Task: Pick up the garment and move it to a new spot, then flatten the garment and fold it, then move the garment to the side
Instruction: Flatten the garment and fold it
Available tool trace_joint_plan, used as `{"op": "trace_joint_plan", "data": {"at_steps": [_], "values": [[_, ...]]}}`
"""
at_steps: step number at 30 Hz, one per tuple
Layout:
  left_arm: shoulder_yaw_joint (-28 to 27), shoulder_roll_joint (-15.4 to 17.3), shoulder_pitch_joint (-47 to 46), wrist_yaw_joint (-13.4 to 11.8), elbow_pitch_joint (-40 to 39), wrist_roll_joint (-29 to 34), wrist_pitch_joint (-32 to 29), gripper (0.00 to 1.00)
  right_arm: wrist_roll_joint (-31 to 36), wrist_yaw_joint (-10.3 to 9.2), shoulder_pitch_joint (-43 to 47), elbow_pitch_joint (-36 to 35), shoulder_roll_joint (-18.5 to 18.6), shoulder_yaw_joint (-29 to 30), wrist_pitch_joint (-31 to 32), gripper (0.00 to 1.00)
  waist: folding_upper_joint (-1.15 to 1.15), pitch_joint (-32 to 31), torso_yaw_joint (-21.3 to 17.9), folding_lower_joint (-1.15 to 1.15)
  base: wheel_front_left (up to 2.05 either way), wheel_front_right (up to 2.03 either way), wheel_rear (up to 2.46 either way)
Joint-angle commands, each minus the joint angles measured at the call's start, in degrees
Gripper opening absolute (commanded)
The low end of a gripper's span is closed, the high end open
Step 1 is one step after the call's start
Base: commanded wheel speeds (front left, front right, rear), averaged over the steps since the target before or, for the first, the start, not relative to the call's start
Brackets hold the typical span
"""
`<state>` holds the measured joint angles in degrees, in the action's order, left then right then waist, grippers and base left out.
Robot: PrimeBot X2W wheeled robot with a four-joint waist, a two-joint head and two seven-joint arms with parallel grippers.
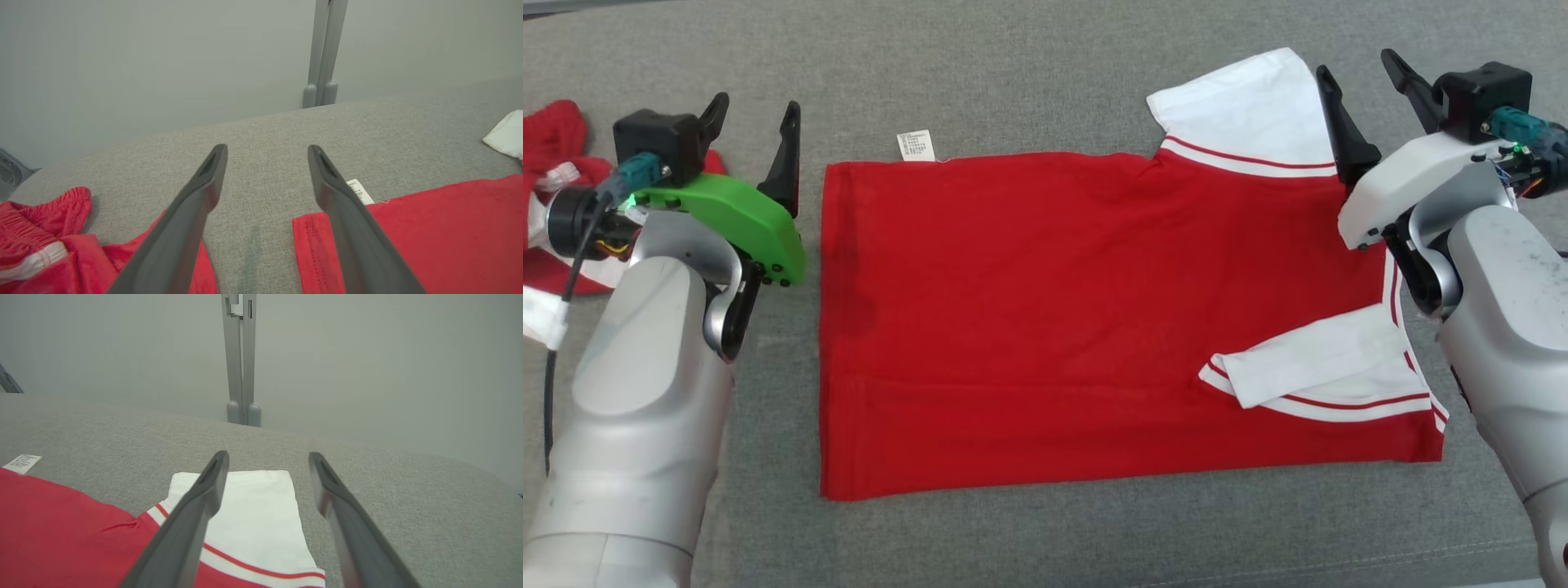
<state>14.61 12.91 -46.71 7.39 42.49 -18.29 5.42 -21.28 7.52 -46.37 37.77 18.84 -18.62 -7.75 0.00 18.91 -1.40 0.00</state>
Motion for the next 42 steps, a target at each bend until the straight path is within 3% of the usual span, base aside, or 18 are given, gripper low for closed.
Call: {"op": "trace_joint_plan", "data": {"at_steps": [1,11,18,28,29,31,32,38,42], "values": [[1.00,0.57,-1.57,0.06,1.01,-1.53,-1.02,1.00,-0.66,-0.06,-1.39,1.11,0.31,-0.71,-0.72,1.00,0.00,2.22,-1.26,0.00,0.00,0.00,0.00],[10.11,2.53,-5.28,0.08,5.39,-12.26,-7.81,1.00,-5.13,-0.06,-7.54,10.25,0.34,-7.58,-3.12,1.00,0.00,4.52,-1.92,0.00,0.00,0.00,0.00],[15.68,4.07,-5.81,0.08,7.14,-15.97,-11.86,1.00,-7.96,-0.06,-10.30,13.92,0.26,-11.61,-5.02,1.00,0.00,5.64,-2.25,0.00,0.00,0.00,0.00],[17.63,0.91,-5.67,0.12,8.28,-25.05,-14.41,1.00,-11.11,-0.06,-13.52,17.36,0.36,-16.51,-6.28,1.00,0.00,6.79,-2.38,0.00,0.00,0.00,0.00],[17.93,0.45,-5.50,0.16,7.83,-26.64,-14.71,0.93,-11.47,-0.06,-13.87,17.64,0.43,-16.98,-6.31,1.00,0.00,6.86,-2.32,0.00,0.00,0.00,0.00],[18.52,0.54,-5.68,0.16,7.27,-27.69,-14.40,0.10,-12.03,-0.06,-14.30,18.23,0.77,-17.84,-6.42,1.00,0.00,6.98,-2.02,0.00,0.00,0.00,0.00],[18.85,0.69,-5.65,0.16,7.18,-28.34,-14.43,0.00,-12.33,-0.06,-14.45,18.56,0.84,-18.20,-6.46,1.00,0.00,7.00,-1.89,0.00,0.00,0.00,0.00],[21.84,2.22,-6.45,0.10,4.48,-26.80,-7.49,0.00,-14.23,-0.06,-16.88,21.16,2.25,-20.54,-4.41,1.00,0.00,7.86,0.22,0.00,0.00,0.00,0.00],[23.07,1.23,-6.61,0.10,3.24,-25.20,-2.07,0.00,-16.45,-0.06,-19.10,22.58,4.04,-22.00,-0.95,1.00,0.00,8.72,2.48,0.00,0.00,0.00,0.00]]}}
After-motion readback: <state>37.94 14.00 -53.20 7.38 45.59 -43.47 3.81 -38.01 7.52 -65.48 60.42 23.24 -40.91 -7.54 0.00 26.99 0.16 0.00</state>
